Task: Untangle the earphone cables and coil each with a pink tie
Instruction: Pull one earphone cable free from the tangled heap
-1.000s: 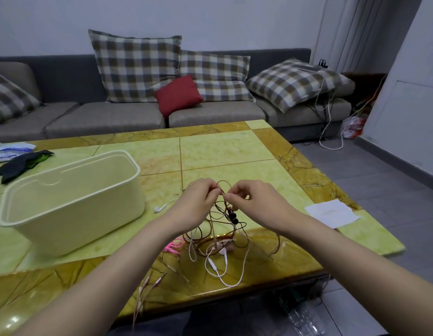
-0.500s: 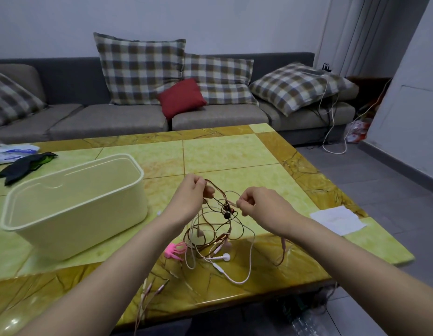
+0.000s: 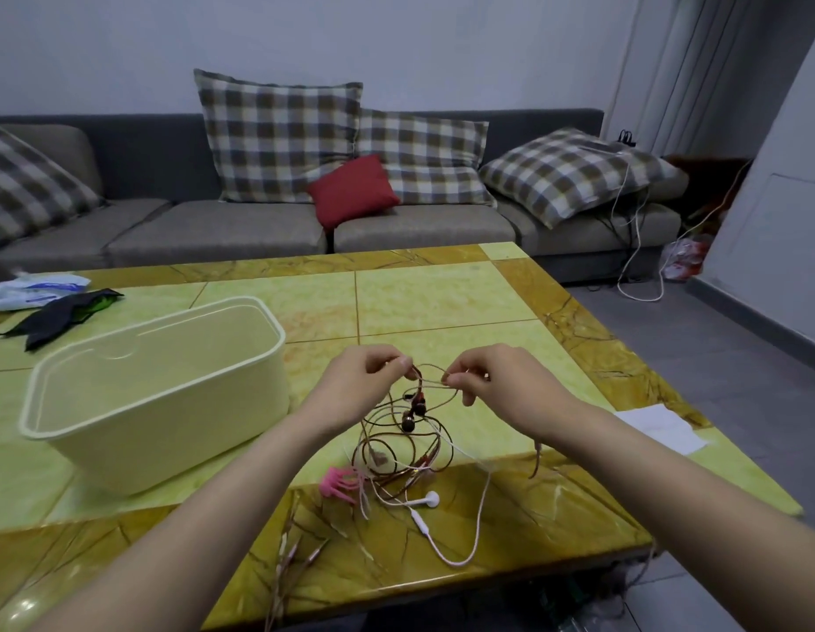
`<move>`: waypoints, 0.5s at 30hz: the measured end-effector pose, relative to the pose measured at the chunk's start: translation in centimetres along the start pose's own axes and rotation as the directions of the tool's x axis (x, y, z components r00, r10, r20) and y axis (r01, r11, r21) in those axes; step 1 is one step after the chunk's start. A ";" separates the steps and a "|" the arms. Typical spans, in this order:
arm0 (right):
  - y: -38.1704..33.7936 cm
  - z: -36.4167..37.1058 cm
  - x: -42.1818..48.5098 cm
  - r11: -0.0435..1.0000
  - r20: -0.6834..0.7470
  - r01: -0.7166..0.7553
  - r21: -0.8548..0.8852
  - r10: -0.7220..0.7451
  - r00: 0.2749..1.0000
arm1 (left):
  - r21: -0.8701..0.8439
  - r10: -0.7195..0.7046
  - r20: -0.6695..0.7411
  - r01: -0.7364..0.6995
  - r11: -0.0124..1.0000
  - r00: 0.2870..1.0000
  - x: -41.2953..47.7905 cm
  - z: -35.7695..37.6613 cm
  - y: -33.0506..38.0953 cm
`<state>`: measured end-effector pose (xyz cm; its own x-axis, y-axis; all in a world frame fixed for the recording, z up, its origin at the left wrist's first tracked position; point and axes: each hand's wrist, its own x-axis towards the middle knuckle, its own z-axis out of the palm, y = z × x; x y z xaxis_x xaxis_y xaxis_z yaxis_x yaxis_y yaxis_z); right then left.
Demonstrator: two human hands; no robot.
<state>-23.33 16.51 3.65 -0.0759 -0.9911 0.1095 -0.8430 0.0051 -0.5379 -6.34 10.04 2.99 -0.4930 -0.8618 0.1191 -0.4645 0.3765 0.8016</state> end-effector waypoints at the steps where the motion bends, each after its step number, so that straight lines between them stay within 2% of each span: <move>1: -0.1 0.0 0.0 1.000 0.011 0.005 0.007 -0.005 1.000 | -0.027 -0.010 -0.060 0.009 1.000 0.998 0.2 0.0 0.0; 5: -0.6 0.1 0.4 0.994 0.033 0.011 0.111 -0.015 0.999 | -0.147 -0.082 -0.219 0.050 0.988 0.972 0.9 -0.3 -0.1; 9: -0.8 0.1 0.6 0.988 0.107 -0.024 0.155 0.007 0.994 | -0.133 -0.145 -0.307 0.109 0.985 0.941 1.3 -0.6 -0.8; 12: -0.6 0.2 0.8 0.982 0.106 -0.064 0.177 0.046 0.993 | -0.067 -0.161 -0.220 0.150 0.987 0.962 1.3 -0.7 -1.5; 15: -0.5 0.4 1.0 0.983 0.090 -0.082 0.166 0.068 0.994 | -0.009 -0.147 -0.053 0.147 0.989 0.988 1.1 -0.5 -1.7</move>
<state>-22.79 15.42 3.71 -0.0845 -0.9964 -0.0027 -0.7338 0.0640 -0.6763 -5.71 8.25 2.09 -0.3794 -0.9247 0.0306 -0.5255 0.2426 0.8155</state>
